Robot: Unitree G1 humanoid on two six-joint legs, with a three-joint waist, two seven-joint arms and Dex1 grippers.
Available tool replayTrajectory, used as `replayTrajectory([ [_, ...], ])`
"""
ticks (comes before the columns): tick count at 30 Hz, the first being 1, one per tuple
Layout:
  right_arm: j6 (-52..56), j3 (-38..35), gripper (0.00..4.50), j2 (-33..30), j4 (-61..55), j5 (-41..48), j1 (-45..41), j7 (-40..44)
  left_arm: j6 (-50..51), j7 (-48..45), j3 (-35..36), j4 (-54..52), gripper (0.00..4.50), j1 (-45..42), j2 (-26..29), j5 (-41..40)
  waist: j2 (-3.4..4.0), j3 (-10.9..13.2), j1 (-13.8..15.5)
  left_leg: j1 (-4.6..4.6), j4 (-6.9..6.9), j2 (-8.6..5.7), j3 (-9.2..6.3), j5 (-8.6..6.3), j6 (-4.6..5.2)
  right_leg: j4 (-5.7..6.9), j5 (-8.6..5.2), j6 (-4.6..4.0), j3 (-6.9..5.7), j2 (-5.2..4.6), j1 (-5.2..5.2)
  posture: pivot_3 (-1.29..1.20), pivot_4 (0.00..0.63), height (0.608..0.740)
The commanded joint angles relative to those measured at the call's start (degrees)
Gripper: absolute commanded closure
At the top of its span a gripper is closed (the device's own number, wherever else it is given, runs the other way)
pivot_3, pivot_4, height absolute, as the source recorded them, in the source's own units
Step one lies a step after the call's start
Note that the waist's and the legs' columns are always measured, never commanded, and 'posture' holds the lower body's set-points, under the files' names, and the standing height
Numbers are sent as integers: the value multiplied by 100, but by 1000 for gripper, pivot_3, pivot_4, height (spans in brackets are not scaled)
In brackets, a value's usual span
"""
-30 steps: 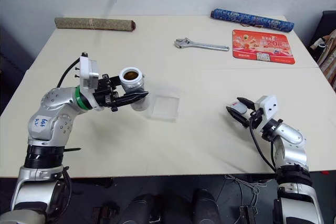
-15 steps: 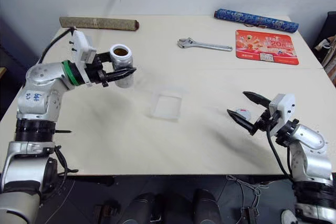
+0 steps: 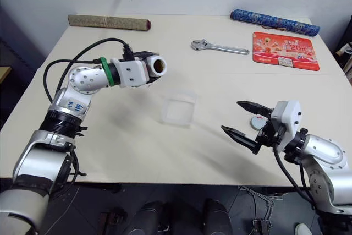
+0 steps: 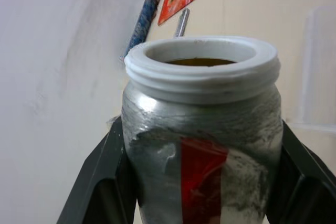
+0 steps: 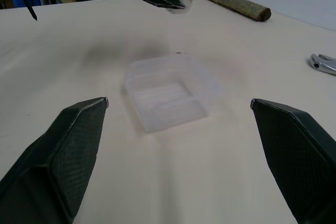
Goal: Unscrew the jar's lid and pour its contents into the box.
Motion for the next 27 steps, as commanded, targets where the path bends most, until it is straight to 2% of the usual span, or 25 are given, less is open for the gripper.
replayTrajectory([
  [1, -50, -223, 42, 49, -259, 69, 25, -158, -863, 2068, -399, -209, 2082, -404, 276, 1811, -2, 1, -4, -2, -1, 0, 1, 0, 0, -4, 2, 4, 0, 0, 0, 0, 150, 740],
  [6, -46, -134, 42, 124, -327, 55, 60, -288, -434, 4709, -1446, -395, 2082, -811, 481, 4287, -10, 6, 0, -6, -2, 1, 4, -7, 12, -12, 5, 10, 4, 0, 0, 0, 150, 740],
  [11, -9, -78, 42, 186, -394, 74, 68, -396, 417, 6408, -2313, -352, 2082, -999, 476, 5785, -11, 6, 2, -15, -2, 1, 6, -12, 20, -13, 6, 11, 9, 0, -9, 0, 150, 740],
  [14, 14, -51, 42, 229, -431, 90, 72, -453, 979, 6949, -2685, -122, 2082, -1039, 431, 6328, -12, 7, 3, -28, 0, 1, 6, -12, 21, -13, 6, 12, 6, 1, -19, 0, 150, 740],
  [21, 40, -20, 42, 335, -536, 88, 139, -548, 1926, 7373, -2961, -51, 2082, -959, 413, 6715, -14, 8, 3, -32, 4, 0, 4, -10, 23, -11, 6, 13, 3, 0, -20, 0, 150, 740],
  [25, 41, -28, 42, 364, -539, 83, 161, -554, 2017, 7307, -2992, -70, 2082, -883, 445, 6652, -14, 8, 0, -31, 5, 0, 4, -9, 22, -10, 6, 14, 4, -1, -20, 0, 150, 740],
  [27, 33, -23, 42, 369, -523, 82, 168, -549, 1725, 7156, -2874, -54, 2082, -849, 464, 6299, -14, 8, -1, -31, 7, 0, 5, -8, 21, -8, 6, 14, 4, -1, -20, 0, 150, 740],
])
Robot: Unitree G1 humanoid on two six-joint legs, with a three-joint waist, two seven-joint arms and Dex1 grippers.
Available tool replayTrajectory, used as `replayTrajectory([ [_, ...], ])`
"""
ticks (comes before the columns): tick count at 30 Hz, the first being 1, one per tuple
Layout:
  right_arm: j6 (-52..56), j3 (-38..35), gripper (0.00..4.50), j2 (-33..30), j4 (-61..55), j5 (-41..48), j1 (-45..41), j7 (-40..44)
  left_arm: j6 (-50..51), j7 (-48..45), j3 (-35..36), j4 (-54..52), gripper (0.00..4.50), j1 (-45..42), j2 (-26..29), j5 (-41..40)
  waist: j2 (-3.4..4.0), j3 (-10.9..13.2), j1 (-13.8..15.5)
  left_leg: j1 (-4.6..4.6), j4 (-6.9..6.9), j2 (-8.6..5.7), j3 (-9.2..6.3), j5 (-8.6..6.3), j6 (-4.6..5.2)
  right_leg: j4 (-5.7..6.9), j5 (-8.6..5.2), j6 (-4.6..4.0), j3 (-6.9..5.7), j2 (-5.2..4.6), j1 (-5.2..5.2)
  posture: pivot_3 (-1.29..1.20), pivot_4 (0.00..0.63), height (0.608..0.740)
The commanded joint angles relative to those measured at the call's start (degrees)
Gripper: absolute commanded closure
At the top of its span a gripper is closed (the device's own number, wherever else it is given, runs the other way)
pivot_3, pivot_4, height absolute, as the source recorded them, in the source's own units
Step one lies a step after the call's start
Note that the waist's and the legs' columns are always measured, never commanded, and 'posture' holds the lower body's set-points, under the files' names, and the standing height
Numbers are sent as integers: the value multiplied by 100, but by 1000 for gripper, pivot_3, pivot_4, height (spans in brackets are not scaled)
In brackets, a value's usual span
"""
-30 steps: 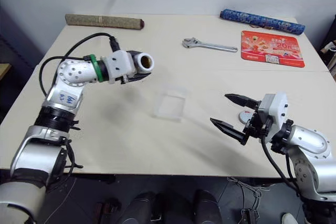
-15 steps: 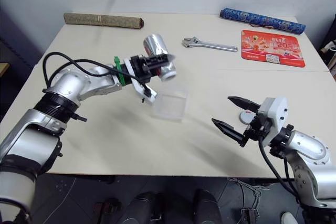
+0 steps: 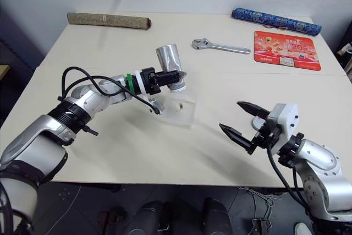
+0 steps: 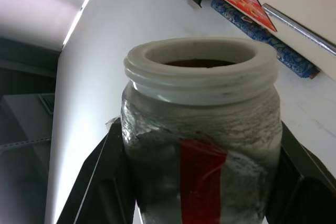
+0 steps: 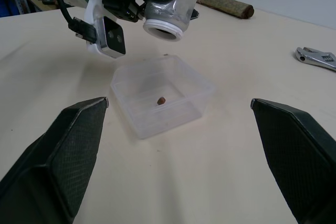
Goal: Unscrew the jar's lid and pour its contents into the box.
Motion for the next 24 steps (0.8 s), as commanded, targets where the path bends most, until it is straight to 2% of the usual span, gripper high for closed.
replayTrajectory([
  [1, -54, -73, 42, 46, -184, 89, 20, -2, -395, -211, 207, -100, 2082, 9, 110, -599, 0, 0, -1, 0, 1, 0, 0, 0, 0, 2, 0, 0, 0, -1, 0, 0, 150, 740],
  [3, -56, -76, 42, 48, -154, 92, 15, 5, -783, -319, 294, -128, 2082, -4, 185, -950, 0, 0, -3, 1, 3, 1, 0, 1, -1, 6, 0, 0, 1, -3, 0, 0, 150, 740],
  [5, -54, -85, 42, 61, -123, 102, 21, 7, -1736, -875, 606, 98, 2082, 26, 200, -2068, 0, 0, -6, 2, 5, 1, 0, 2, -2, 10, 0, 0, 1, -5, 0, 0, 150, 740],
  [6, -50, -88, 42, 70, -113, 110, 26, 5, -2214, -1272, 810, 283, 2082, 77, 185, -2766, 0, 0, -8, 3, 6, 1, -1, 2, -3, 11, 0, 0, 0, -7, 0, 0, 150, 740],
  [8, -46, -96, 42, 105, -103, 143, 28, -3, -2996, -2733, 1315, 702, 2082, 376, 69, -4846, 0, -1, -15, 6, 10, 2, -1, 3, -4, 15, 0, -1, 0, -11, 0, 0, 150, 740],
  [10, -49, -97, 42, 135, -99, 146, 24, 4, -2704, -4620, 1951, 625, 2082, 813, -115, -7090, 1, -1, -32, 22, 11, 1, 4, 4, -6, 30, 0, -2, 1, -22, 4, 0, 150, 740],
  [12, -166, -43, 42, 164, -79, 83, 29, 119, -1402, -6458, 2720, 47, 2082, 1326, -253, -9169, 1, -1, -42, 25, 16, 1, 3, 5, -7, 37, -2, -4, -2, -24, 7, 0, 150, 740],
  [14, -476, 19, 42, 237, -41, 61, 44, 437, -53, -7423, 3356, -528, 2082, 1733, -253, -10400, 1, -1, -76, 25, 28, 1, 3, 6, -10, 44, -2, -4, -1, -18, 10, 0, 150, 740],
  [17, -977, 133, 42, 366, 73, -11, 17, 889, 1580, -7739, 4339, -1189, 2082, 2391, -183, -11578, 1, -1, -162, 32, 33, 4, 2, 9, -14, 49, -2, -4, 7, -4, 17, 0, 150, 740],
  [19, -1286, 215, 42, 494, 160, 10, -54, 1159, 2283, -7660, 5095, -1559, 2082, 2846, -226, -12277, 1, -1, -184, 48, 33, 4, 3, 10, -15, 51, -2, -3, 15, 0, 30, 0, 150, 740],
  [22, -1640, 280, 42, 661, 288, 54, -160, 1447, 2331, -7672, 6028, -1756, 2082, 3651, -192, -12641, 0, -1, -203, 57, 32, 4, 5, 10, -15, 59, -2, -3, 28, 2, 32, 0, 150, 740],
  [24, -1793, 318, 42, 715, 378, 6, -224, 1547, 2003, -7705, 6427, -1812, 2082, 4137, -157, -12511, 0, -1, -209, 64, 31, 4, 10, 9, -17, 64, -2, -3, 37, 2, 31, 0, 150, 740],
])
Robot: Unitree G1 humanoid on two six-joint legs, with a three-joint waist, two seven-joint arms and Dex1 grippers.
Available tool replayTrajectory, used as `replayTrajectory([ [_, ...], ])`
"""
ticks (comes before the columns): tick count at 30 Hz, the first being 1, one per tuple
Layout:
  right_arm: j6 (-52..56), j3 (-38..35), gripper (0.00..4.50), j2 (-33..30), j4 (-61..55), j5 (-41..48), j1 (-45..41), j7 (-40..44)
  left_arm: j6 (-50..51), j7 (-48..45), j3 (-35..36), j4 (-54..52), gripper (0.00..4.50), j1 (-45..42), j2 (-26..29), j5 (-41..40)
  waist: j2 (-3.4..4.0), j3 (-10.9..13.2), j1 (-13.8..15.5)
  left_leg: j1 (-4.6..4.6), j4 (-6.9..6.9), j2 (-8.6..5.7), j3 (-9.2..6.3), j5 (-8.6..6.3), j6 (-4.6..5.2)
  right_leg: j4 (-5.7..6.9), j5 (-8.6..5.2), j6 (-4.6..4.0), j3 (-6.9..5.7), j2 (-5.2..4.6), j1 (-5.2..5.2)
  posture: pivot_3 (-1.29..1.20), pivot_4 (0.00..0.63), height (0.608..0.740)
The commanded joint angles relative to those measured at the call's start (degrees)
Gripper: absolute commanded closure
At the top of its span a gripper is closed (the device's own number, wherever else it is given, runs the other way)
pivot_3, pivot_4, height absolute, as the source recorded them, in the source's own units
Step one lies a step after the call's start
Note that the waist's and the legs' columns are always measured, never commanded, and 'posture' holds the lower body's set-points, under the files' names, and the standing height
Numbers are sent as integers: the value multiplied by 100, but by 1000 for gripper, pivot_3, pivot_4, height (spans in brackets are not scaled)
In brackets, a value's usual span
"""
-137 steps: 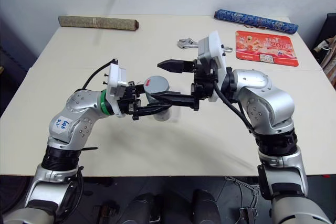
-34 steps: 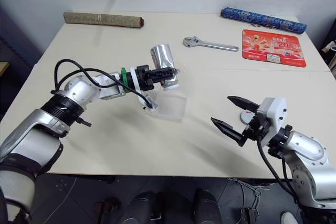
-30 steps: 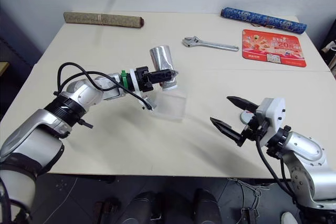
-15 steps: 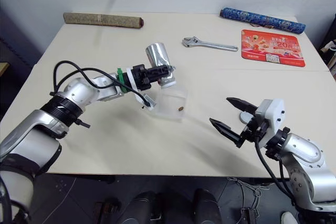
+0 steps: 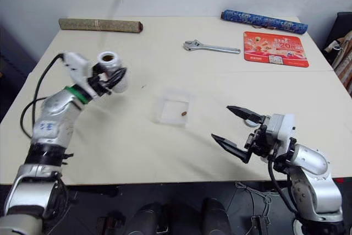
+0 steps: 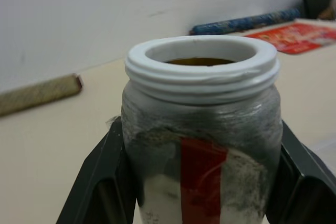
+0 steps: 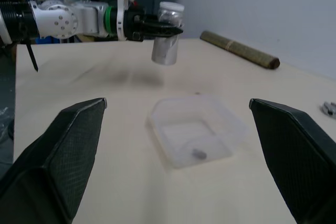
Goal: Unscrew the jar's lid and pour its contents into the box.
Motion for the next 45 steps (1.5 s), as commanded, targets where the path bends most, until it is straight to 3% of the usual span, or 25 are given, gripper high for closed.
replayTrajectory([
  [1, -365, 28, 42, 73, 74, 54, -109, 241, -303, -17, 877, -210, 2082, 626, 79, -143, -2, -1, 23, 0, 0, 0, -1, 0, 0, 2, 0, 0, -1, 0, 0, 0, 150, 740],
  [6, -652, 271, 42, 137, 332, -40, -333, 513, -700, -85, 1439, -71, 2082, 1368, -96, 1, -17, -9, 109, -2, 0, -5, -3, -4, 3, 0, 1, -2, 2, -10, 0, 0, 150, 740],
  [12, -719, 440, 42, 203, 645, -114, -536, 532, -1204, 4, 1544, 330, 2082, 1672, -341, 406, -25, -14, 148, -1, -1, -4, -3, -18, -6, -1, 2, -4, 48, -9, -5, 0, 150, 740],
  [13, -730, 444, 0, 205, 683, -125, -550, 524, -1234, 61, 1528, 402, 1376, 1692, -341, 501, -25, -14, 142, 0, -2, -3, -3, -19, -8, -2, 2, -4, 48, -8, -5, 0, 150, 740],
  [17, -769, 402, 0, 192, 789, -126, -527, 515, -1190, 261, 1571, 492, 147, 1739, -462, 584, -26, -14, 81, 1, -9, -2, 2, -20, -8, -2, 2, -4, 50, -7, -8, 0, 150, 740],
  [18, -788, 379, 0, 181, 818, -123, -503, 530, -1206, 244, 1595, 454, 67, 1759, -504, 546, -26, -15, 77, 1, -9, -2, 1, -20, -7, -1, 2, -4, 51, -9, -8, 0, 150, 740],
  [28, -931, -475, 0, -190, 770, 0, 593, 593, -763, 2, 2064, -642, 67, 2999, -426, 176, -28, -16, 54, 1, -21, 0, 1, -36, -9, -19, 2, -4, 57, -11, -10, 0, 150, 740],
  [34, -973, -1070, 0, -435, 748, 43, 1079, 606, -1023, -727, 2160, -1166, 67, 4025, 23, 496, -29, -17, 54, 4, -22, 6, 7, -58, -40, -55, 2, -6, 61, -42, -9, 0, 150, 740],
  [39, -1085, -1613, 0, -1059, 1105, 67, 1478, 1314, -1554, -1938, 2331, -1953, 67, 5205, 700, 689, -29, -17, 55, 3, -33, 2, 23, -67, -35, -63, -3, -15, 59, -70, -24, 0, 150, 740],
  [45, -1013, -1911, 0, -1783, 1624, 158, 1500, 2147, -1618, -2638, 3014, -1911, 67, 5868, 1117, 580, -21, -16, 57, 2, -43, 5, 23, -71, -28, -86, -5, -18, 58, -72, -23, 0, 150, 740],
])
